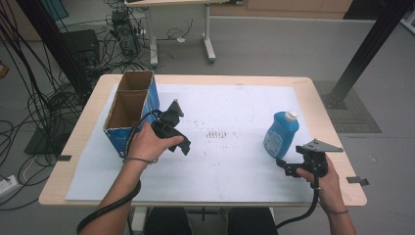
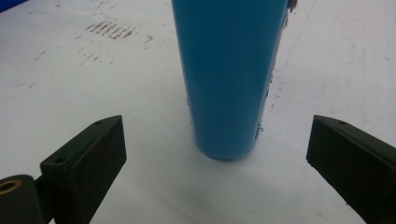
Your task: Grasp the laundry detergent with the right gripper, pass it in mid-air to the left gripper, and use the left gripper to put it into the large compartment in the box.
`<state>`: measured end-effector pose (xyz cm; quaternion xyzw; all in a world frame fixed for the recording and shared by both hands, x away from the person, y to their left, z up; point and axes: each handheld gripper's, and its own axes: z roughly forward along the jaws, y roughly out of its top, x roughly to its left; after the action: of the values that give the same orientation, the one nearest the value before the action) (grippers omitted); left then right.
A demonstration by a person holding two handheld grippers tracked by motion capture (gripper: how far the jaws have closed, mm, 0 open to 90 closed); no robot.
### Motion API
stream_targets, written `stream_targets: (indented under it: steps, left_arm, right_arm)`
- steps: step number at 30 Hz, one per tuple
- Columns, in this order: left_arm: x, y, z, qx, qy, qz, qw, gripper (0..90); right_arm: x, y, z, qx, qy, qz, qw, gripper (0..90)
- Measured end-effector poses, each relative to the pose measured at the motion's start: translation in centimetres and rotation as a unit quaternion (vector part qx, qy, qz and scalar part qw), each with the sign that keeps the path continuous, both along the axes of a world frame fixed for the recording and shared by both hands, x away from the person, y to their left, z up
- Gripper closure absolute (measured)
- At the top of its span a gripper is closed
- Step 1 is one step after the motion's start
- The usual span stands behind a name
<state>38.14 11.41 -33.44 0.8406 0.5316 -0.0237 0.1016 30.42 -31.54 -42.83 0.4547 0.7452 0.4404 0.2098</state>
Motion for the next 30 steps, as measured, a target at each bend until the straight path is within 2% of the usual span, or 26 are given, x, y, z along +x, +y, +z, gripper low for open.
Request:
stream_targets:
  steps: [12, 19, 22, 30]
  left_arm:
    - [-0.1, 0.0, 0.0, -0.004, -0.002, 0.000, 1.0000, 8.0]
    - [-0.2, -0.2, 0.1, -0.007, -0.001, -0.003, 1.0000, 8.0]
    - [-0.2, -0.3, 0.0, -0.015, -0.001, -0.005, 0.9999, 8.0]
    - [-0.2, -0.3, 0.3, -0.013, -0.004, -0.006, 0.9999, 8.0]
  right_arm:
    - [-0.2, 0.4, -0.3, 0.026, -0.038, 0.011, 0.9989, 4.1]
    - [-0.2, 0.4, -0.5, 0.027, -0.052, 0.003, 0.9983, 3.8]
    - [-0.2, 0.4, -0.7, 0.024, -0.057, -0.001, 0.9981, 3.7]
    - [-0.2, 0.7, -1.0, 0.018, -0.073, -0.008, 0.9971, 3.6]
